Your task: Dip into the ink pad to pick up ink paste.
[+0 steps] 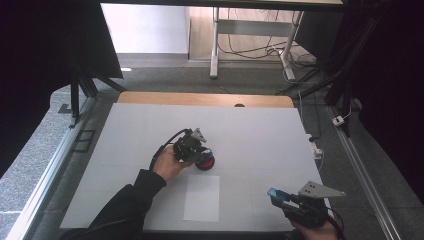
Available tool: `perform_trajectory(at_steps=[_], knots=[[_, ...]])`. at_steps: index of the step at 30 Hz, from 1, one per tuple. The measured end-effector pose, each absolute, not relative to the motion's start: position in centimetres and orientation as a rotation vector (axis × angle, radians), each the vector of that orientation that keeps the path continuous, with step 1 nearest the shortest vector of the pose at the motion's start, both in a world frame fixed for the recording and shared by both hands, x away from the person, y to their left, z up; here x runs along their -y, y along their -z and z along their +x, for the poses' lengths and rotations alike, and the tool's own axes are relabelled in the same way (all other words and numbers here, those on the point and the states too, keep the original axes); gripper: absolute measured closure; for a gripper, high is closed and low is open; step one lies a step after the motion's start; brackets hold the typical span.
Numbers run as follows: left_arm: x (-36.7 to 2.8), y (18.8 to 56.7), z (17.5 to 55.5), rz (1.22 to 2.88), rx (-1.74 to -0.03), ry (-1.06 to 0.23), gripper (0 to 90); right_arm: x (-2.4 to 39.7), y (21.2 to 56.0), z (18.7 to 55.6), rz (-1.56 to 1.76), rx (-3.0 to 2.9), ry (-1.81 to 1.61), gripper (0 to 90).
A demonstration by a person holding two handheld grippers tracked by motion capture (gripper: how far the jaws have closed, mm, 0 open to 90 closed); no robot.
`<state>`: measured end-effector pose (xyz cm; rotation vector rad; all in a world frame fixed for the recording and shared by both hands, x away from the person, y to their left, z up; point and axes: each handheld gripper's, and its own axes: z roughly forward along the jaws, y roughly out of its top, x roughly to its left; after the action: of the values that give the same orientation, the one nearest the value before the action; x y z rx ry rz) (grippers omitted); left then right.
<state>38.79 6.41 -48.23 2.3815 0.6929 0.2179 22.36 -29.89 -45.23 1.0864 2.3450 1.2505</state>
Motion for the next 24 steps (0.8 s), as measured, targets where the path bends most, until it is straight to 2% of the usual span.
perform_trajectory(at_steps=[8,13,24], knots=[[-6.89,48.49,39.21,2.328,-0.752,-0.155,71.3,29.88,45.24,22.35,1.084,-2.346,-1.252,68.3],[-6.79,48.47,38.96,2.346,-0.729,-0.186,71.3,29.83,45.27,22.36,1.084,-2.351,-1.25,68.3],[-7.2,48.71,39.04,2.309,-0.731,-0.169,71.0,29.76,45.26,22.31,1.069,-2.354,-1.245,68.1]])
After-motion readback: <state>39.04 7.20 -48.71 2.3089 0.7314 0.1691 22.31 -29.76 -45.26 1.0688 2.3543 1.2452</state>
